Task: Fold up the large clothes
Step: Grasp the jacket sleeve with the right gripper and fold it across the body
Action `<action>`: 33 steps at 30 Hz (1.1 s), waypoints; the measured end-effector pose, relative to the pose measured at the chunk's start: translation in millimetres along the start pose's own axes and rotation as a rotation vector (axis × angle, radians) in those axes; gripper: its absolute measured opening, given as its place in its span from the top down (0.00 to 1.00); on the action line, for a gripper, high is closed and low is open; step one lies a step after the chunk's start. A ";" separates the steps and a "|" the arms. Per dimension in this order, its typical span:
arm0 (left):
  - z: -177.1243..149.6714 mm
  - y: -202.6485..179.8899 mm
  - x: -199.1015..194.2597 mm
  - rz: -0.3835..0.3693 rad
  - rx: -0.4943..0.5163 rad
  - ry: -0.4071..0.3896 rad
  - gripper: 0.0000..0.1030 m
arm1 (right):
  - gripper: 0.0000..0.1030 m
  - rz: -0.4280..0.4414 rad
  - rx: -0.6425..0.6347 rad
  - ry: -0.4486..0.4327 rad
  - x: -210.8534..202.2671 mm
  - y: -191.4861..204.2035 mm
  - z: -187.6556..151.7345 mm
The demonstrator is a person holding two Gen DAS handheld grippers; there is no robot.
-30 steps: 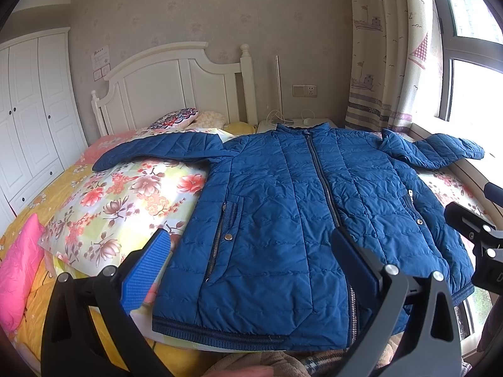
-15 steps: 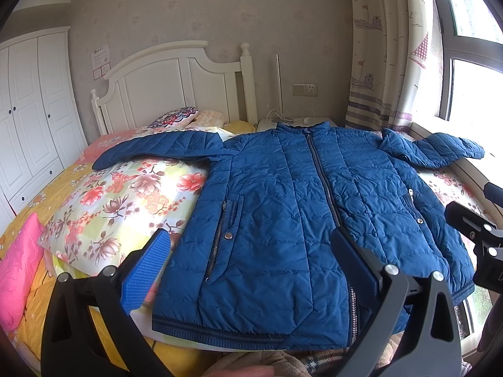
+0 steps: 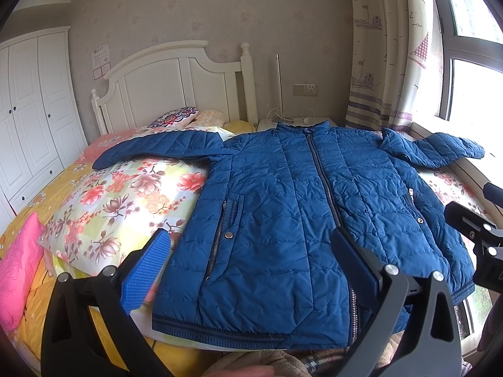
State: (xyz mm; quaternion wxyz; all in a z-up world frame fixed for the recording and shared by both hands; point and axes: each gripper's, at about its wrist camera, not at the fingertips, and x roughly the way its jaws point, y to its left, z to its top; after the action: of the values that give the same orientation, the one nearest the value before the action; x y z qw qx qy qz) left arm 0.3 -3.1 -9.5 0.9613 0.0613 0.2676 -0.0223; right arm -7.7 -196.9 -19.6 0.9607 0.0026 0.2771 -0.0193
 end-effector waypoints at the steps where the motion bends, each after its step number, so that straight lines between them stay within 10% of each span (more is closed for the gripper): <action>1: -0.2 -0.1 0.2 -0.001 0.000 0.001 0.02 | 0.04 0.001 0.000 0.001 0.5 0.5 -0.6; 13: 4.4 0.3 54.5 -0.080 -0.036 0.095 0.02 | 0.04 0.124 0.109 0.076 55.2 -47.7 -1.6; 23: 79.1 -16.1 258.4 -0.097 0.000 0.323 0.02 | 0.04 -0.155 0.426 0.198 182.5 -217.9 22.9; 33: 86.0 9.9 387.6 -0.064 -0.071 0.418 0.02 | 0.04 -0.290 0.677 0.171 261.3 -344.3 43.5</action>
State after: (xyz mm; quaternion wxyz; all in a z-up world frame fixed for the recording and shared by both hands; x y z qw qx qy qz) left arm 376.8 -8.4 -135.9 0.8852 0.0220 0.4637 -0.0301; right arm 223.2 -551.0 -119.9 0.8661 0.2821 0.3317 -0.2455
